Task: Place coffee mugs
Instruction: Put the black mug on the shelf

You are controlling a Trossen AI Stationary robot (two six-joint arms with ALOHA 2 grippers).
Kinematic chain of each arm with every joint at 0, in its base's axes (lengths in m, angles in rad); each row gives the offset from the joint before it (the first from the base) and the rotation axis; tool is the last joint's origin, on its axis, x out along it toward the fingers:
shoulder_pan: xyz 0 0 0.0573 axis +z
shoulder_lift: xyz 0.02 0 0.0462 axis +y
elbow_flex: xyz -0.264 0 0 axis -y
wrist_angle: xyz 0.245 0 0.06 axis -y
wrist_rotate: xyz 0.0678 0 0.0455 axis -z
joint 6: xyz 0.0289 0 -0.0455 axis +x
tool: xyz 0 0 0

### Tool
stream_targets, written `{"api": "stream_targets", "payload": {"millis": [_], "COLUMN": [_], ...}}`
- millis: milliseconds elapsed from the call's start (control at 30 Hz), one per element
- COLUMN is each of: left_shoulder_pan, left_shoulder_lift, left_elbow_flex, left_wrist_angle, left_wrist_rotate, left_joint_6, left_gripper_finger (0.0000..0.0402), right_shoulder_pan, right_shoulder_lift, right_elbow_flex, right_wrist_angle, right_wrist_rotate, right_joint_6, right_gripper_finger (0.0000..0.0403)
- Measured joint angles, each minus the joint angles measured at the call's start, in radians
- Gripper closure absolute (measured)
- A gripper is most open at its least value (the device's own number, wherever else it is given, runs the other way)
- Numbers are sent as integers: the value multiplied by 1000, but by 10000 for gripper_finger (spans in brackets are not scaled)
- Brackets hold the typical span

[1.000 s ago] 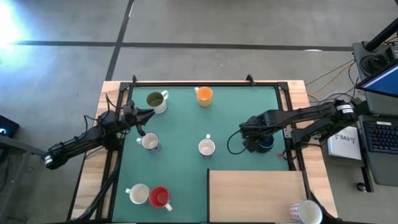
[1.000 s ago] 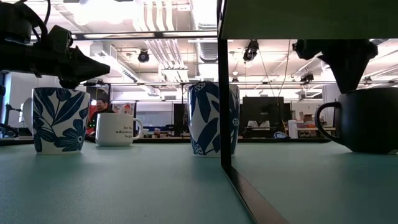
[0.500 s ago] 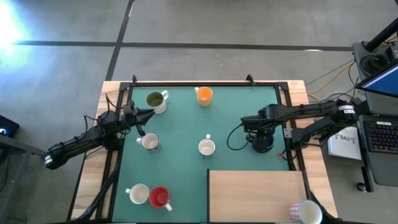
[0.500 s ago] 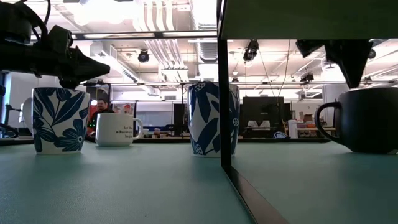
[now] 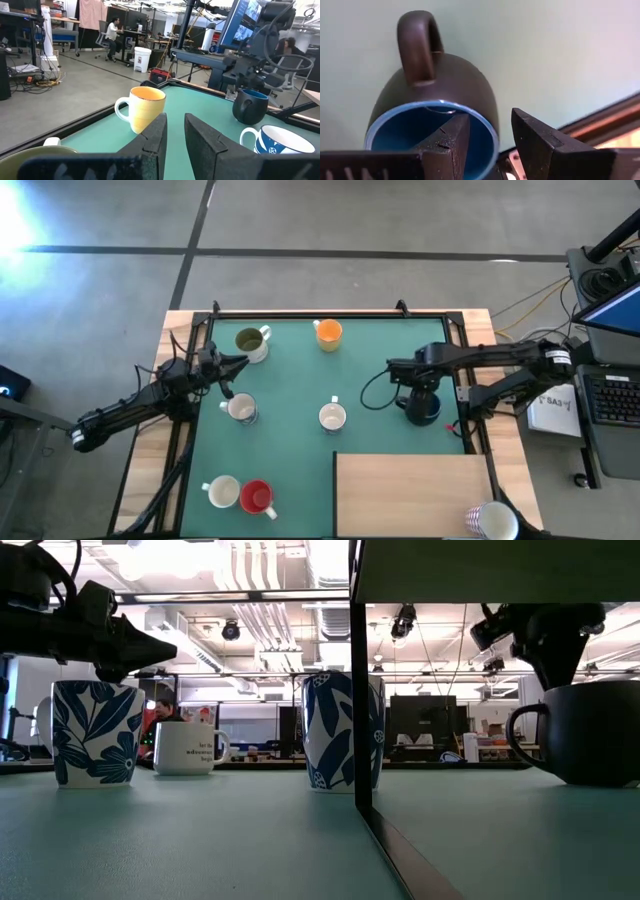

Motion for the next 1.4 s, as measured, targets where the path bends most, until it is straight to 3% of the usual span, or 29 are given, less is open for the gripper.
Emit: {"api": "stream_targets", "payload": {"millis": [267,500,667,1033,1200,1400], "left_shoulder_pan": [0,0,0,0,0,0], "left_shoulder_lift": [0,0,0,0,0,0], "left_elbow_flex": [0,0,0,0,0,0], "left_wrist_angle": [0,0,0,0,0,0], "left_wrist_rotate": [0,0,0,0,0,0], "left_joint_6": [0,0,0,0,0,0], "left_gripper_finger": [352,352,352,352,352,352], "right_shoulder_pan": [-4,-9,-14,-14,10,128], "right_shoulder_lift": [0,0,-2,-2,-2,6], "right_elbow_flex": [-66,-83,-45,292,455,569], "right_wrist_angle": [53,53,-22,-267,-260,-261], "right_wrist_rotate": [-7,-26,-38,-51,-157,-171], "right_joint_6": [-69,-73,-65,10,175,398], "right_gripper_finger": [279,378,389,392,391,391]}}
